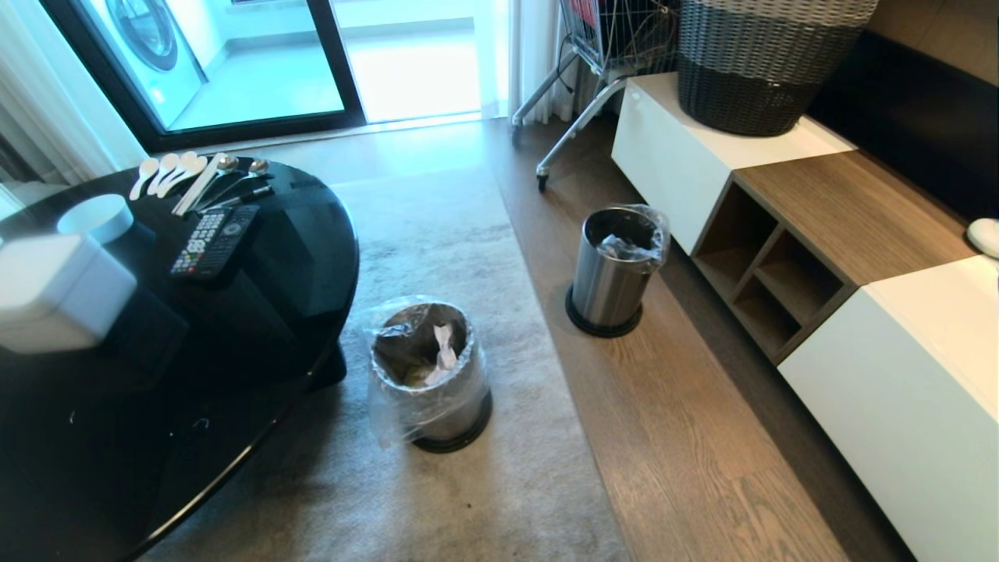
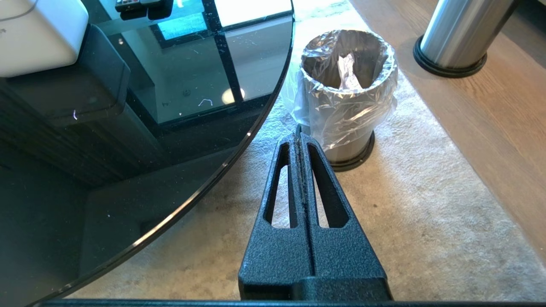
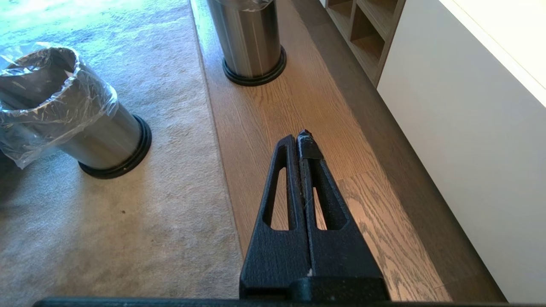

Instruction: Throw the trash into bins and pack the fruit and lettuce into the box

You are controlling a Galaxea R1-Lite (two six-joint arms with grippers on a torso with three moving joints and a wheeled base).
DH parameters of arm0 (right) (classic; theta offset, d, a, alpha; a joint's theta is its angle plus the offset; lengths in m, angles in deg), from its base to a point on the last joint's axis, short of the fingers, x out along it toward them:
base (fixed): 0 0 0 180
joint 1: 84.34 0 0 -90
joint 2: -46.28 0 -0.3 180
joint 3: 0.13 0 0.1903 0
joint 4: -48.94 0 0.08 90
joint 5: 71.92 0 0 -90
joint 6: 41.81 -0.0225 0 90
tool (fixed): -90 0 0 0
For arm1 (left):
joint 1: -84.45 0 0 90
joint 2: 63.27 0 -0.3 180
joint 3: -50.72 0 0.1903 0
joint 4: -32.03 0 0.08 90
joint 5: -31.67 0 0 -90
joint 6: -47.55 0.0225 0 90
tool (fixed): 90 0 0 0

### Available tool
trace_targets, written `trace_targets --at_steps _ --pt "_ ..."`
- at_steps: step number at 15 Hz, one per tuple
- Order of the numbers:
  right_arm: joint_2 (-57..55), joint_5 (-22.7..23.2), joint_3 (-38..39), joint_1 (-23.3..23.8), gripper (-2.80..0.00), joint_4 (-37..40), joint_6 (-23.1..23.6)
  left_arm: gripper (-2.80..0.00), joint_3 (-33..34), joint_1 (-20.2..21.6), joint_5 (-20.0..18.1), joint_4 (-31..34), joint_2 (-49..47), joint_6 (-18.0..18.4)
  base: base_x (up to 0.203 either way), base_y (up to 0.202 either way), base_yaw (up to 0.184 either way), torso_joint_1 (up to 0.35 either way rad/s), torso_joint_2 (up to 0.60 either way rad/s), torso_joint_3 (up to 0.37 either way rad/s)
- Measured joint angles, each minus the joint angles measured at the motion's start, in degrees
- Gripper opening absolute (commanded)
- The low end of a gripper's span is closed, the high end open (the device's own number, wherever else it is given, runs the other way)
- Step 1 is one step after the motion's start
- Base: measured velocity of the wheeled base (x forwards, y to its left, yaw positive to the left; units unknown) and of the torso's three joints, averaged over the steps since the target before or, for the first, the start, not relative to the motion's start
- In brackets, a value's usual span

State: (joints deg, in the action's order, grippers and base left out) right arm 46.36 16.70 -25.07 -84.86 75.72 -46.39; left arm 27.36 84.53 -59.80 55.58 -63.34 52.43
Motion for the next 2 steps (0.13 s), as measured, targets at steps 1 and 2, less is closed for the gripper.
trace_targets --at_steps 1,2 --pt "0.0 0.0 0.0 0.0 -2.80 0.0 0.0 -2.80 0.0 0.0 0.0 0.0 0.0 0.0 0.000 0.000 0.000 0.000 0.00 0.000" --pt "0.0 0.0 0.0 0.0 -2.80 0.0 0.0 -2.80 0.0 0.0 0.0 0.0 0.0 0.0 0.000 0.000 0.000 0.000 0.00 0.000"
